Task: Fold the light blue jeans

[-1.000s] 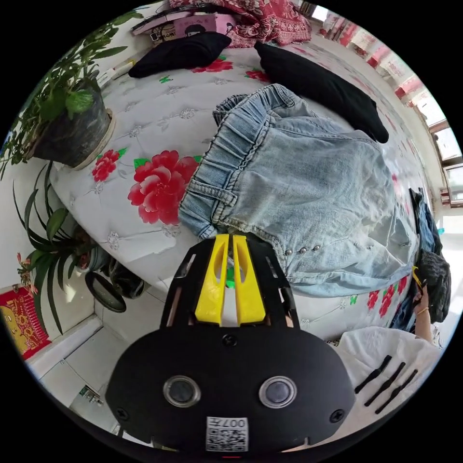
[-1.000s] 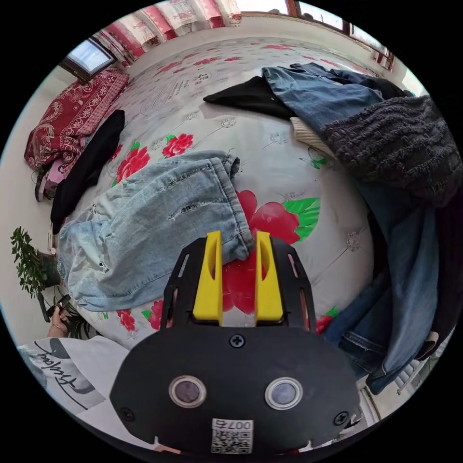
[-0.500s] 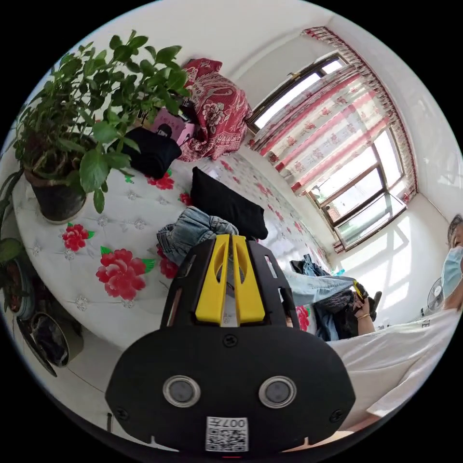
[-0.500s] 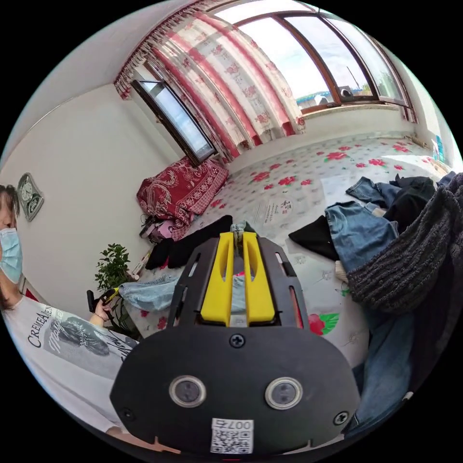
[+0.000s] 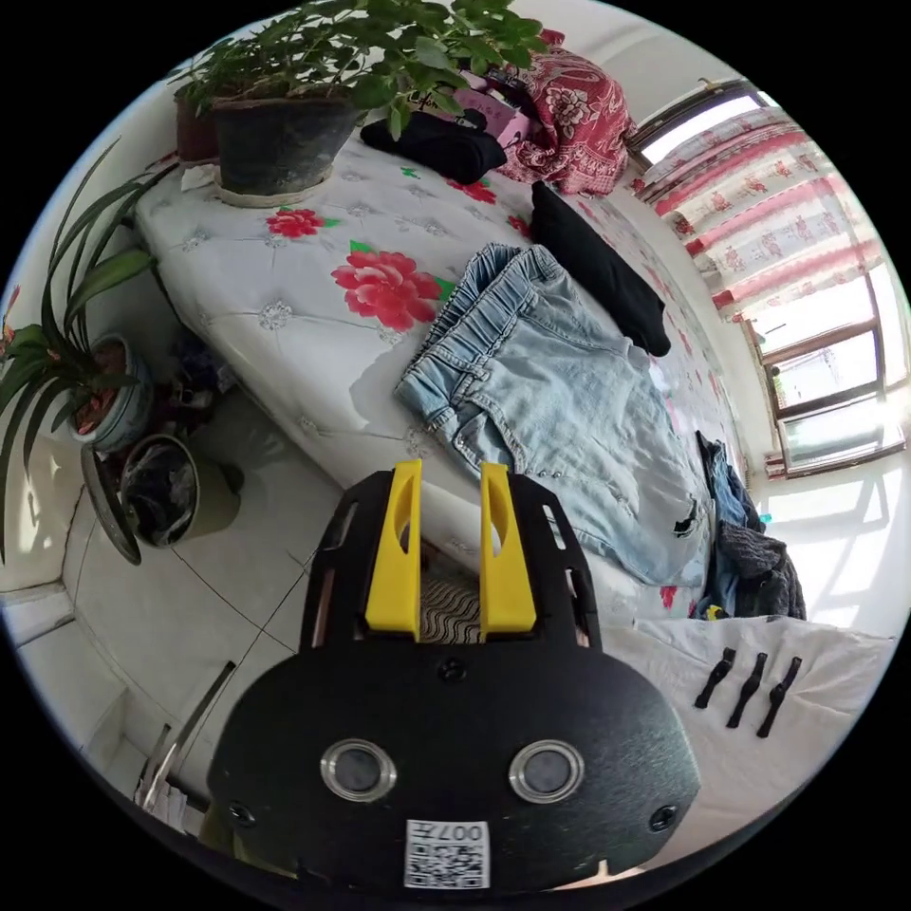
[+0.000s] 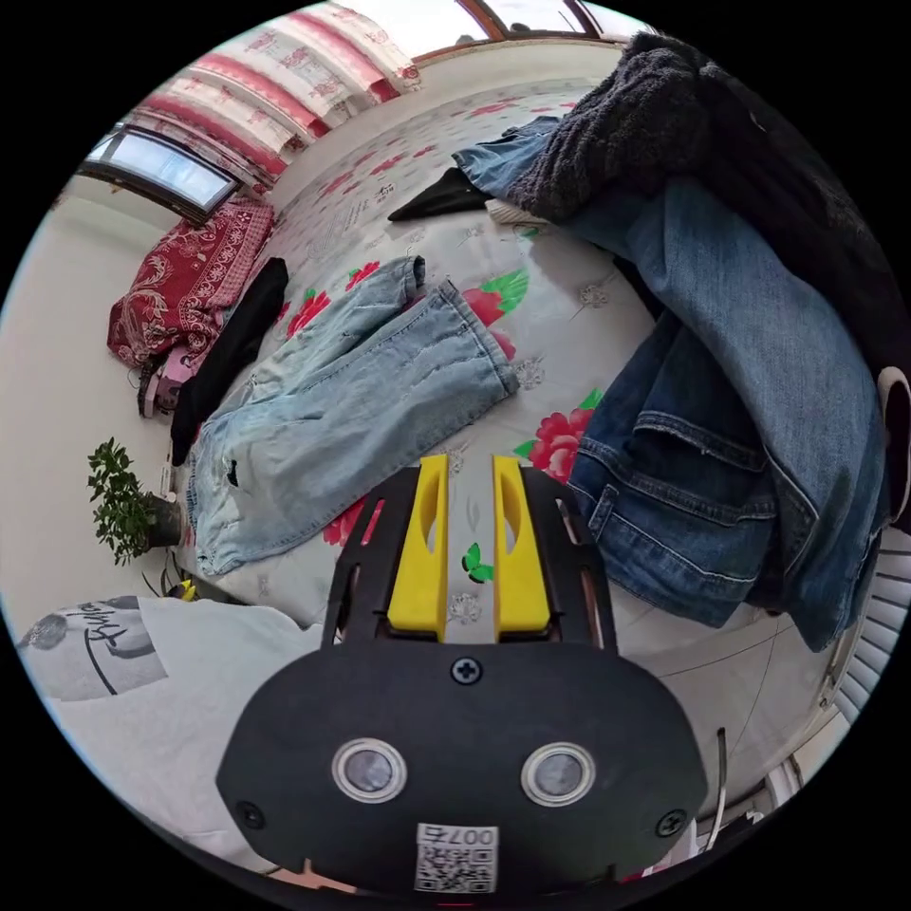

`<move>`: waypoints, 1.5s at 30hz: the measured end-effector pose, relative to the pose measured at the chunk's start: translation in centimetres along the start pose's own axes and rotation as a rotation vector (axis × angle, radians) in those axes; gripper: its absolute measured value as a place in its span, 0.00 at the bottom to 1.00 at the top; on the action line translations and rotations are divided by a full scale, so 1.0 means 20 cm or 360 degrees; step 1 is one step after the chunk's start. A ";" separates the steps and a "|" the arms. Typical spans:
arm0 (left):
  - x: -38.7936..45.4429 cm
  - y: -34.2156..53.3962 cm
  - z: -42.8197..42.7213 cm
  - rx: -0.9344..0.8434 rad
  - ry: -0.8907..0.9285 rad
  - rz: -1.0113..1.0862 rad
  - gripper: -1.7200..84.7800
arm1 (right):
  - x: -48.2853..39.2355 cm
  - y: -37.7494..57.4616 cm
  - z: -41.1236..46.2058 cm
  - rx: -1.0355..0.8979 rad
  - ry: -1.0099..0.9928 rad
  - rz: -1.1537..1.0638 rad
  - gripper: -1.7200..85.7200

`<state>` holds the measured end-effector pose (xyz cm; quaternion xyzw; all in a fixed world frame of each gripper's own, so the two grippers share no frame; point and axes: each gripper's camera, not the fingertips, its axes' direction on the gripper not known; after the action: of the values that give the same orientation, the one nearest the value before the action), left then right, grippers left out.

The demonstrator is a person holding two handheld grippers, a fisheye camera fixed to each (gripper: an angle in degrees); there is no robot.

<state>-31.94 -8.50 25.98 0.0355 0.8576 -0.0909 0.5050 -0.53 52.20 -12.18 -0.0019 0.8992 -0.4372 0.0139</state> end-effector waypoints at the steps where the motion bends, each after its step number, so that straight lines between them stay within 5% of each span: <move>1: 0.04 -0.03 0.03 -0.0010 -0.0043 0.0028 0.13 | -0.01 -0.01 0.02 0.0005 0.0008 -0.0009 0.08; 8: 0.21 -0.26 0.29 -0.0057 -0.0286 0.0026 0.12 | -0.16 -0.26 0.15 0.0046 0.0198 -0.0066 0.11; 14: 0.47 -0.31 0.51 -0.0278 -0.0784 0.0389 0.07 | -0.28 -0.42 0.45 -0.0045 0.0405 0.0004 0.10; 23: 0.45 -0.25 0.34 -0.0325 -0.0627 0.0434 0.05 | -0.40 -0.24 0.62 -0.0154 0.0771 -0.0283 0.02; 29: 0.34 -0.08 0.26 -0.0416 -0.0466 0.0310 0.05 | -0.15 0.16 0.27 0.0042 0.0619 0.0034 0.03; 32: 0.34 -0.08 0.09 -0.0185 -0.0505 0.0180 0.05 | -0.16 0.17 0.08 0.0247 0.0653 0.0072 0.05; 37: 0.55 -0.47 0.01 0.0071 -0.0363 0.0340 0.13 | -0.34 -0.22 0.12 0.0358 0.0318 -0.0065 0.10; 45: 0.96 -1.12 0.56 -0.0166 -0.0374 0.0656 0.15 | -0.64 -0.94 0.60 0.0120 0.0252 -0.0097 0.13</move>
<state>-35.08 -33.28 6.67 0.1727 0.7711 0.0549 0.6104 12.41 31.34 -4.51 0.0059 0.8800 -0.4697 -0.0703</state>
